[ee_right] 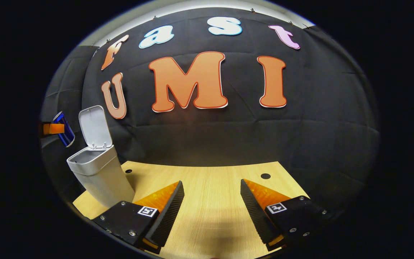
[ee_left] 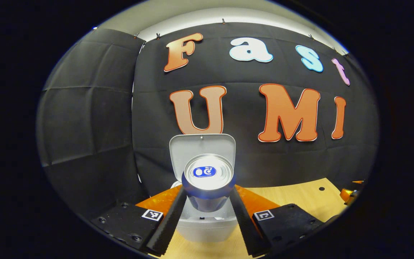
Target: Press the lid of the desktop garbage bin to open it, pick up the crumpled paper on the desktop and throw it into the bin, then pick up the pop can on the desktop and drop it into the bin, and finally close the garbage bin lid.
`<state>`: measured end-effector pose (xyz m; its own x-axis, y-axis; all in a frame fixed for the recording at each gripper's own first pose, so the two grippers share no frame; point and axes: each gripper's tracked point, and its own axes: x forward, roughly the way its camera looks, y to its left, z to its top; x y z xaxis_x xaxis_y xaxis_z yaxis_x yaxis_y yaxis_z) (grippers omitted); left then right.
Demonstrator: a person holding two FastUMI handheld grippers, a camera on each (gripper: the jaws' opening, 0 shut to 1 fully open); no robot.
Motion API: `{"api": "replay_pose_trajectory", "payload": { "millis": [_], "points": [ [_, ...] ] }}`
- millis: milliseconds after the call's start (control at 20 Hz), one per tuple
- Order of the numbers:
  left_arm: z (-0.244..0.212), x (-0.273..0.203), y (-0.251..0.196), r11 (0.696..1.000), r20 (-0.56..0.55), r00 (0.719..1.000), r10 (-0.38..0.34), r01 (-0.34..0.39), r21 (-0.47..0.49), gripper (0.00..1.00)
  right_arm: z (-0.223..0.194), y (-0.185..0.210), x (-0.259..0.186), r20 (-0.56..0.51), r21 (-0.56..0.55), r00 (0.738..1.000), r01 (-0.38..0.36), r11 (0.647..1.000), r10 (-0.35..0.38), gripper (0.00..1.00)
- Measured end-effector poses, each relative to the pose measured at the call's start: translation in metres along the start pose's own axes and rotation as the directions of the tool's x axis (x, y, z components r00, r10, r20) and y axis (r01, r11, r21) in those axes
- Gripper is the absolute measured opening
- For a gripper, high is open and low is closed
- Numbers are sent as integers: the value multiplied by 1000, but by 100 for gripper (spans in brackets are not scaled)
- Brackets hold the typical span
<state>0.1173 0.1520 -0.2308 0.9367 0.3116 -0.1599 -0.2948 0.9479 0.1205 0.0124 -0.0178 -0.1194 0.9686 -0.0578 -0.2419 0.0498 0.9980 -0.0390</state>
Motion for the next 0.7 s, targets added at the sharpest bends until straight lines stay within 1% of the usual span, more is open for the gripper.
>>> {"api": "replay_pose_trajectory", "payload": {
  "millis": [250,400,700],
  "points": [
    [-28,37,4,1000,-32,999,-7,7,6,76,-7,0,-6,-15,1,1000,24,1000,-24,94],
    [-28,50,4,1000,11,1000,-2,2,16,76,-8,0,-8,-17,-2,999,37,999,-37,94],
    [-49,74,-1,1000,27,1000,-5,5,16,77,-10,-1,-11,-23,4,998,56,998,-56,94]
  ]
}}
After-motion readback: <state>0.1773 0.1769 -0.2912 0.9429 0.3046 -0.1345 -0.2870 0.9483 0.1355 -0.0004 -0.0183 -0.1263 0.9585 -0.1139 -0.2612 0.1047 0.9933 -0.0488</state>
